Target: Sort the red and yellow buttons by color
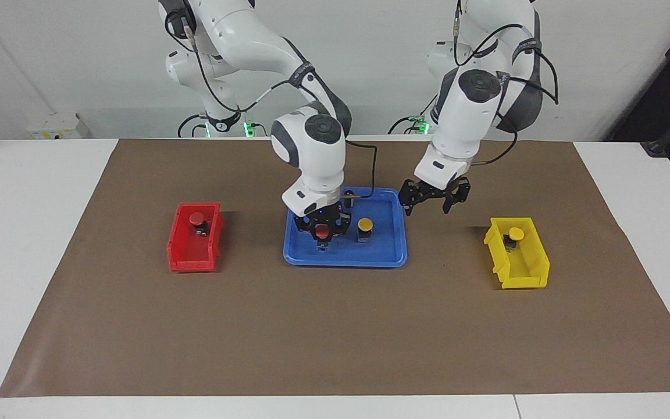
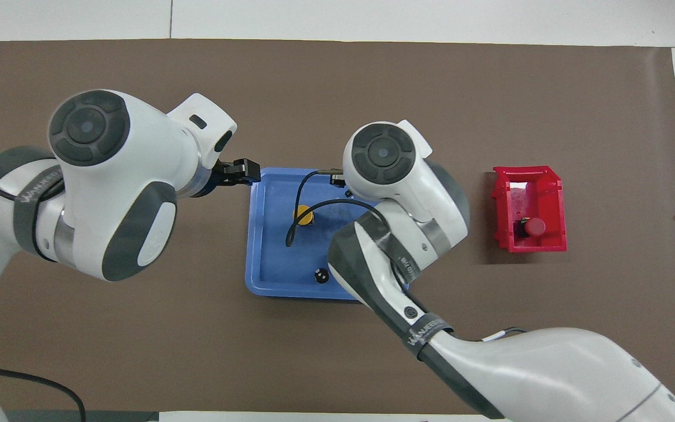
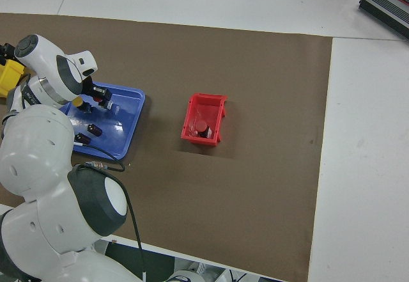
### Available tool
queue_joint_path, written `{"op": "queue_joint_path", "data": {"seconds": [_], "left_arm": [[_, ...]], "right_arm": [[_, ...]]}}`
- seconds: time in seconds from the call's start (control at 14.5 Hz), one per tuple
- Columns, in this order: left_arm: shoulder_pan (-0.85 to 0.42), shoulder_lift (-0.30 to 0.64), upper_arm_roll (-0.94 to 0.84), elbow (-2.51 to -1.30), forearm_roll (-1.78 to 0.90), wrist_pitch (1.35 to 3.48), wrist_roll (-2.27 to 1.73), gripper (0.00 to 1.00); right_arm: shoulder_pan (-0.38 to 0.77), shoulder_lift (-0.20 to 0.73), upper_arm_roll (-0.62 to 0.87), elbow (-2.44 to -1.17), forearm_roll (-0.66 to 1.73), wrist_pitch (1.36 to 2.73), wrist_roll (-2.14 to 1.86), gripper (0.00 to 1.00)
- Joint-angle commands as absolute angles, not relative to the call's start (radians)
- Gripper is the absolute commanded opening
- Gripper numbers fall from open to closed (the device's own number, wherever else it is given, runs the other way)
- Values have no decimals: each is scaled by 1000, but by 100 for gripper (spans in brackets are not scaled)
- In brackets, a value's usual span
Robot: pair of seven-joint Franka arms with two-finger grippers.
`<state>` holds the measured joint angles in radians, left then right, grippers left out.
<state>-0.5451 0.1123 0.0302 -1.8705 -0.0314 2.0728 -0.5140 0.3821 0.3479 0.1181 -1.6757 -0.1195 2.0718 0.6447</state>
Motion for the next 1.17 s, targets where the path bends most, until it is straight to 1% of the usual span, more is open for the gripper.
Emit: {"op": "queue_joint_path", "data": {"seconds": [0.0, 0.07, 0.14, 0.34, 0.41, 0.69, 0.76, 0.83, 0.89, 1.1], "left_arm": [[-636, 115, 48, -1974, -25, 2196, -619, 100], [-664, 127, 48, -1982, -25, 2209, -641, 100], [-690, 155, 48, -1980, -23, 2218, -665, 100], [-713, 205, 46, -1976, -2, 2281, -713, 100], [-724, 222, 48, -1973, -2, 2299, -718, 100], [-736, 291, 48, -1938, 26, 2350, -762, 100], [-735, 296, 48, -1933, 26, 2349, -764, 90], [-735, 295, 48, -1933, 26, 2344, -782, 31], [-738, 296, 48, -1934, 28, 2338, -813, 2], [-745, 296, 49, -1921, 29, 2316, -833, 1]], "right_arm": [[231, 207, 130, -1712, -54, 1958, 421, 25], [160, 174, 130, -1730, -32, 1909, 312, 25], [103, 149, 130, -1749, -9, 1890, 216, 25], [-12, 120, 129, -1785, 14, 1896, 46, 26], [-26, 117, 129, -1813, 14, 1916, 38, 26], [-92, 49, 129, -2015, 14, 2133, -87, 26], [-101, 43, 129, -2037, 14, 2154, -89, 26], [-103, 41, 129, -2042, 14, 2155, -89, 26], [-104, 38, 129, -2048, 14, 2158, -89, 26], [-104, 37, 129, -2106, 15, 2236, -84, 26]]}}
